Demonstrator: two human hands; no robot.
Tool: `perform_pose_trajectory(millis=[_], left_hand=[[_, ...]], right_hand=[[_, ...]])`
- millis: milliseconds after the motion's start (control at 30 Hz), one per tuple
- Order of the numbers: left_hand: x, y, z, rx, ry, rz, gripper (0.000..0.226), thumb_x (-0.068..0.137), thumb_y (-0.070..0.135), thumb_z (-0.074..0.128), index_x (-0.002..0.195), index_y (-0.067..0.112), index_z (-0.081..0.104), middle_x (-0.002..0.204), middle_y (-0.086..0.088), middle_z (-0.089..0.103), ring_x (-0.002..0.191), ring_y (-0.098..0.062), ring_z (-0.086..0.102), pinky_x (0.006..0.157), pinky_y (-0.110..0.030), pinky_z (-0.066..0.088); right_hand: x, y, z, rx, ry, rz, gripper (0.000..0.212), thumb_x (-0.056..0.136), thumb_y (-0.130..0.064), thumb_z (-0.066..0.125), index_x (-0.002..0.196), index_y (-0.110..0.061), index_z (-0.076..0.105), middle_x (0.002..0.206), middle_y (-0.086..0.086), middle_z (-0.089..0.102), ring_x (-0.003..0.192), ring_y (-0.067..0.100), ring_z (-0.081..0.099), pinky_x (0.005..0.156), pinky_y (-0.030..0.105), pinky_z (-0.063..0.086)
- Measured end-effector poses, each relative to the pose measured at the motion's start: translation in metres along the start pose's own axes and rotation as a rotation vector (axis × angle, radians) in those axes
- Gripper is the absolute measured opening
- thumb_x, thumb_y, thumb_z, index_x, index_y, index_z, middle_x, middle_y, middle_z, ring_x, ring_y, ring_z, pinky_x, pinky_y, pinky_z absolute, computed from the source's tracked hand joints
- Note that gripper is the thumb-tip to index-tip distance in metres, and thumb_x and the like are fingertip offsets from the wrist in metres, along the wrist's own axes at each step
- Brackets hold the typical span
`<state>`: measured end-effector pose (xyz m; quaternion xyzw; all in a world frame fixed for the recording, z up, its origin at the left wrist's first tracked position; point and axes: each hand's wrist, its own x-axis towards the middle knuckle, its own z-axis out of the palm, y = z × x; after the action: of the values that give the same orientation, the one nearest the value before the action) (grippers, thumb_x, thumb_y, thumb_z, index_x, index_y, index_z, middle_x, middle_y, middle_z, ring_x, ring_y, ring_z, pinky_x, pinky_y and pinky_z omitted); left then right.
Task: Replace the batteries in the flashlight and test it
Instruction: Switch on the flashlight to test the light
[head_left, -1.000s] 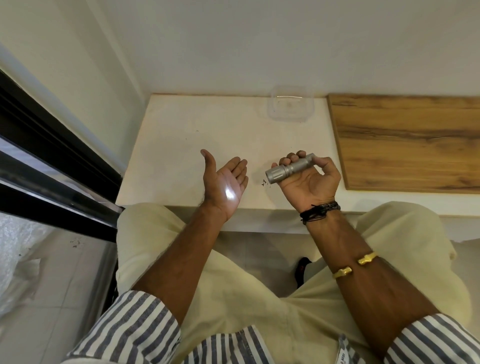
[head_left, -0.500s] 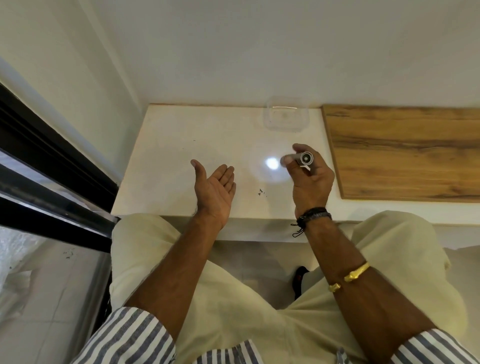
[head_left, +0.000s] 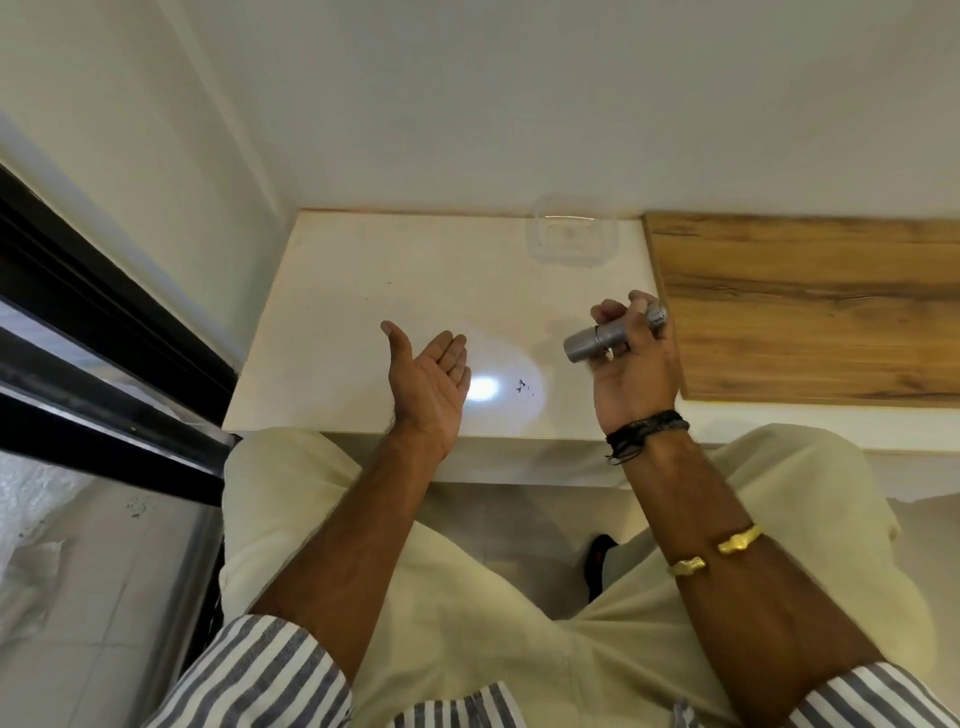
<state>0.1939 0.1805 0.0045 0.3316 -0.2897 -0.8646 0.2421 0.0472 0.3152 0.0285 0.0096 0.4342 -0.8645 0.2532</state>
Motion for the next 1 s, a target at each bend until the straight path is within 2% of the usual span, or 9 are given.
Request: perform_pose_trajectory(millis=[100,233,367,500,733,867,1000], left_hand=[[-0.001,-0.001,0.001,-0.023,-0.057,-0.047,0.106,0.084,0.085,0.020,0.153,0.004,0.026,0.159,-0.015,0.029,0.148,-0.027,0.024,0.123,-0.042,0.014],[-0.005,-0.004,0.001,-0.037,-0.121,-0.075,0.112,0.080,0.088,0.025,0.153,0.004,0.023,0.160,-0.016,0.025,0.149,-0.028,0.021,0.123,-0.043,0.012],[-0.005,-0.006,0.001,-0.034,-0.147,-0.075,0.111,0.079,0.088,0.023,0.154,0.007,0.020,0.162,-0.014,0.023,0.150,-0.029,0.018,0.123,-0.044,0.011],[-0.005,-0.005,-0.001,-0.062,-0.165,-0.079,0.115,0.077,0.090,0.024,0.154,0.005,0.019,0.162,-0.015,0.022,0.150,-0.028,0.017,0.123,-0.044,0.010],[-0.002,-0.003,-0.003,-0.099,-0.173,-0.084,0.114,0.077,0.091,0.022,0.153,0.005,0.022,0.161,-0.015,0.024,0.150,-0.028,0.018,0.123,-0.045,0.009],[-0.003,-0.003,-0.003,-0.088,-0.152,-0.060,0.110,0.081,0.087,0.018,0.154,0.005,0.022,0.161,-0.015,0.025,0.149,-0.030,0.021,0.123,-0.045,0.014],[-0.003,-0.003,-0.002,-0.086,-0.146,-0.058,0.108,0.082,0.087,0.017,0.154,0.005,0.022,0.161,-0.015,0.025,0.149,-0.030,0.022,0.123,-0.045,0.014]], right_hand=[[0.001,-0.005,-0.002,0.366,-0.014,0.225,0.014,0.100,-0.027,0.052,0.096,-0.017,0.060,0.081,0.004,0.057,0.077,0.022,0.059,0.100,0.048,0.041],[-0.007,-0.001,-0.005,0.570,-0.123,0.312,0.026,0.084,-0.036,0.052,0.087,-0.012,0.059,0.081,0.005,0.052,0.074,0.025,0.054,0.104,0.045,0.034],[-0.013,0.000,0.002,0.571,-0.184,0.322,0.025,0.073,-0.033,0.048,0.082,-0.011,0.054,0.078,0.003,0.048,0.072,0.024,0.052,0.095,0.044,0.039],[-0.013,0.001,0.002,0.567,-0.165,0.326,0.021,0.069,-0.032,0.047,0.075,-0.011,0.051,0.073,0.003,0.046,0.068,0.024,0.049,0.084,0.039,0.043],[-0.012,-0.002,0.002,0.519,-0.128,0.326,0.020,0.069,-0.031,0.046,0.072,-0.012,0.050,0.069,0.003,0.045,0.065,0.023,0.048,0.084,0.038,0.042],[-0.013,-0.001,0.003,0.514,-0.118,0.332,0.019,0.067,-0.029,0.046,0.070,-0.011,0.050,0.068,0.004,0.044,0.065,0.023,0.047,0.078,0.035,0.044],[-0.013,0.000,0.005,0.522,-0.115,0.330,0.017,0.068,-0.027,0.045,0.069,-0.010,0.048,0.067,0.005,0.043,0.064,0.024,0.045,0.080,0.036,0.040]])
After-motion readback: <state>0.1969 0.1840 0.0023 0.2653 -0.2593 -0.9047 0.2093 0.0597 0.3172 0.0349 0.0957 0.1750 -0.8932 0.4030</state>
